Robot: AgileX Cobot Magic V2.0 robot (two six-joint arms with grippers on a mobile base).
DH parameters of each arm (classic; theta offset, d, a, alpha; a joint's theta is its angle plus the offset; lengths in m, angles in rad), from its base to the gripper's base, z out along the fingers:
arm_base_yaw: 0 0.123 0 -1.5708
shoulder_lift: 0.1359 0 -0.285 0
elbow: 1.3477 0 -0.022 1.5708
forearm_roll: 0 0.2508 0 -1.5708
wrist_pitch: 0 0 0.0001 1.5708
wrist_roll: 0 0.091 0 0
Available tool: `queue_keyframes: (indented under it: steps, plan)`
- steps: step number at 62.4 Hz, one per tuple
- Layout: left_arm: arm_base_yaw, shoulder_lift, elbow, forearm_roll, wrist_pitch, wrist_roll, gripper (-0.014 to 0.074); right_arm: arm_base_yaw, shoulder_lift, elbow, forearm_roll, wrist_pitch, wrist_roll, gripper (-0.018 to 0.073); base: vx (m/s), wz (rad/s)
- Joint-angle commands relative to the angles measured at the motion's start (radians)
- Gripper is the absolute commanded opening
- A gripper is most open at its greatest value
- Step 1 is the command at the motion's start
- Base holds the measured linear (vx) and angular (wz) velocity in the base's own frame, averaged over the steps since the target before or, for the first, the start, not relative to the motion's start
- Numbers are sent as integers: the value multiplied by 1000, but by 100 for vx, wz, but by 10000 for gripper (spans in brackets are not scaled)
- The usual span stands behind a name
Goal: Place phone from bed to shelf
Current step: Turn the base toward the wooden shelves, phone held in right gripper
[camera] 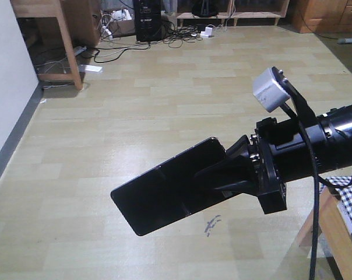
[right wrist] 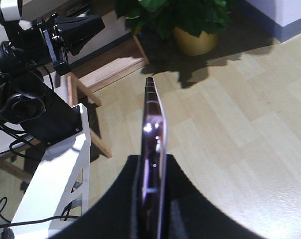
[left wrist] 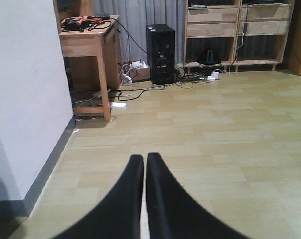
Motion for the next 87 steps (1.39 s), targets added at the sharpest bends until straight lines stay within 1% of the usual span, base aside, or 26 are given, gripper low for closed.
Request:
queue_keyframes:
  steps: [1, 87]
  plan:
    - [0, -8, 7, -9, -70, 0, 1, -1, -31, -26, 82, 62, -12, -2, 28, -11]
    - [0, -8, 7, -9, -70, 0, 1, -1, -31, -26, 82, 62, -12, -2, 31, -10]
